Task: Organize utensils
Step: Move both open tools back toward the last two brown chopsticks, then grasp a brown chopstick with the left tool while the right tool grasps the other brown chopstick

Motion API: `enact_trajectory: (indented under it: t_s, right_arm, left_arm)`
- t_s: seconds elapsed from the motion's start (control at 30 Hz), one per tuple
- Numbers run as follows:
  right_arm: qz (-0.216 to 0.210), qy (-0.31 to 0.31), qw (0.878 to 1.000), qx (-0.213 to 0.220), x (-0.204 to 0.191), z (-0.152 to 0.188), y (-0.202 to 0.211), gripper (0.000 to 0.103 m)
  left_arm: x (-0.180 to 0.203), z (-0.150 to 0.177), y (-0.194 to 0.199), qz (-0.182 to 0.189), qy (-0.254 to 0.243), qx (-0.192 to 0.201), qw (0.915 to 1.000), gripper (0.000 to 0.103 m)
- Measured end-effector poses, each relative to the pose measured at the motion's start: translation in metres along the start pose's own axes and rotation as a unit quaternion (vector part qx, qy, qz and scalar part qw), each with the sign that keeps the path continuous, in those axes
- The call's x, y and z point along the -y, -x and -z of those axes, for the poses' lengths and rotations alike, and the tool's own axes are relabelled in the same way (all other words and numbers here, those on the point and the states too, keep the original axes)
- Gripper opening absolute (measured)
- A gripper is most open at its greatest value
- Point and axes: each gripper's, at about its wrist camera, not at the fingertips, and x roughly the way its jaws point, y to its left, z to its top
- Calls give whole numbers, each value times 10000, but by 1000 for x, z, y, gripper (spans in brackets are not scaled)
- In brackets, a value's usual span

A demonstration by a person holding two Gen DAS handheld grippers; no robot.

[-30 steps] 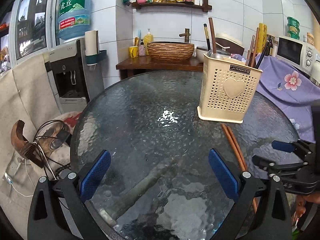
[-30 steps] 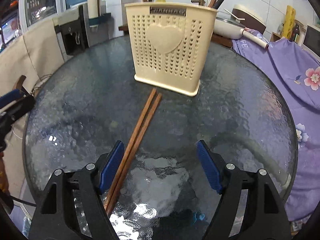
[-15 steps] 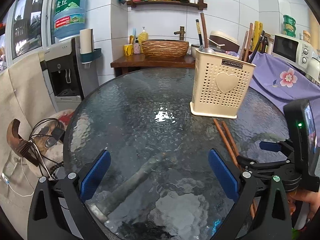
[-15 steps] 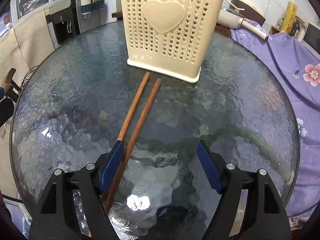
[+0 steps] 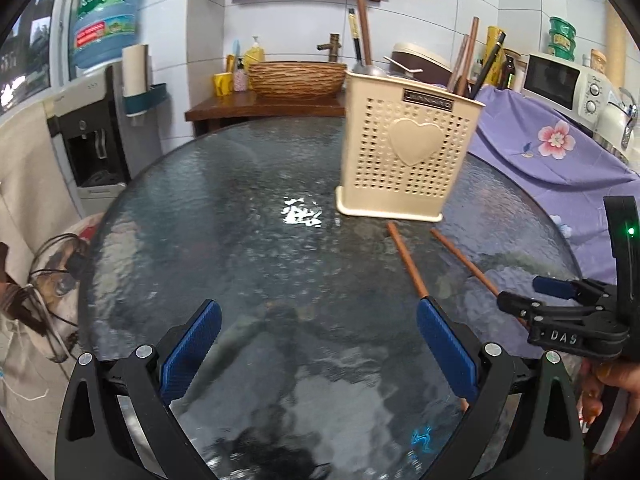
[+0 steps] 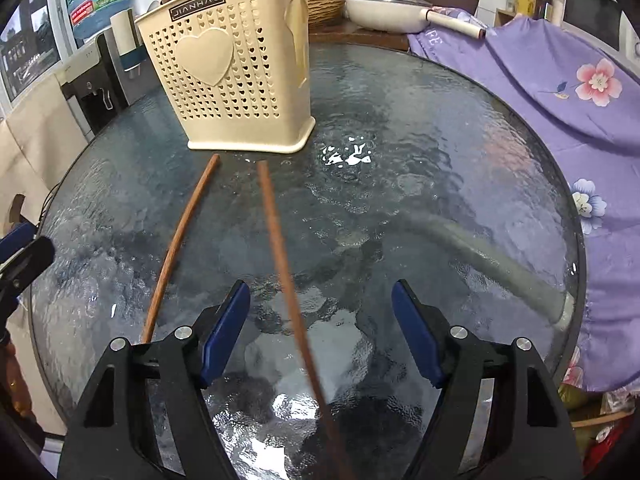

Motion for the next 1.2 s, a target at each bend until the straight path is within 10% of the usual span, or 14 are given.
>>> enact_trajectory:
  t_s: [0.37, 1.0, 1.2]
  right_arm:
    - [78, -126, 9996, 245, 20, -9, 8, 73]
    - [-73, 111, 9996, 266, 38, -29, 2, 73]
    - [-255, 404, 9988, 145, 25, -45, -11, 70]
  left_arm:
    - [33, -18, -52, 720, -79, -782, 9943, 62]
    - [69, -46, -122, 290, -463, -1287, 9902, 9]
    - [67, -45, -121, 329, -417, -1266, 9905, 8]
